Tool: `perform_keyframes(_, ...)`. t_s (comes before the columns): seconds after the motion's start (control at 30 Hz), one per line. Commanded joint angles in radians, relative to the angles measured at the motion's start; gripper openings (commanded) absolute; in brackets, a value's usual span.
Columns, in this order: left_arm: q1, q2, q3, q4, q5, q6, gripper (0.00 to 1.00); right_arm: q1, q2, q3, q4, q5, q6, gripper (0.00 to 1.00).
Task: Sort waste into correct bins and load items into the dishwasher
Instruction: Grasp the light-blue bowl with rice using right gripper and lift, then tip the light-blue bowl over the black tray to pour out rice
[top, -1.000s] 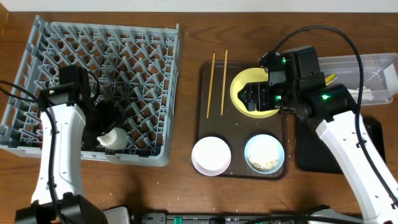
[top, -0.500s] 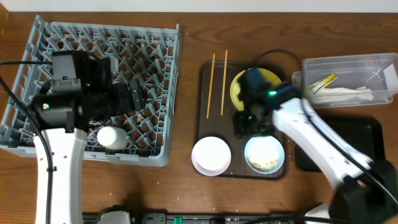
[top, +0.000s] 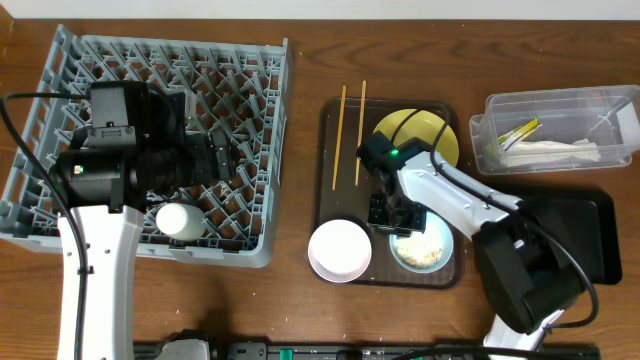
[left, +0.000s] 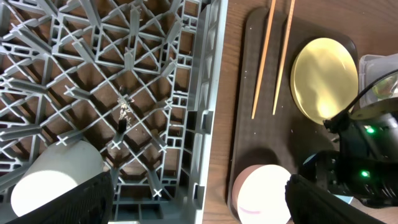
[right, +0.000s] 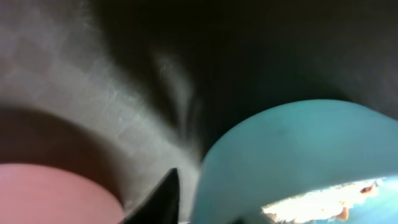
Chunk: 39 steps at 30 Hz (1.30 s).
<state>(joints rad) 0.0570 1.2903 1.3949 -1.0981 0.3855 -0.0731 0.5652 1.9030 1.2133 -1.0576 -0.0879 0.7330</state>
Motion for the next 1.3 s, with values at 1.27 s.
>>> perform_keyframes(1.27,-0.002,0.003,0.012,0.004,-0.013,0.017,0.9,-1.176,-0.401,-0.382,0.289,-1.22,-0.858,0.01)
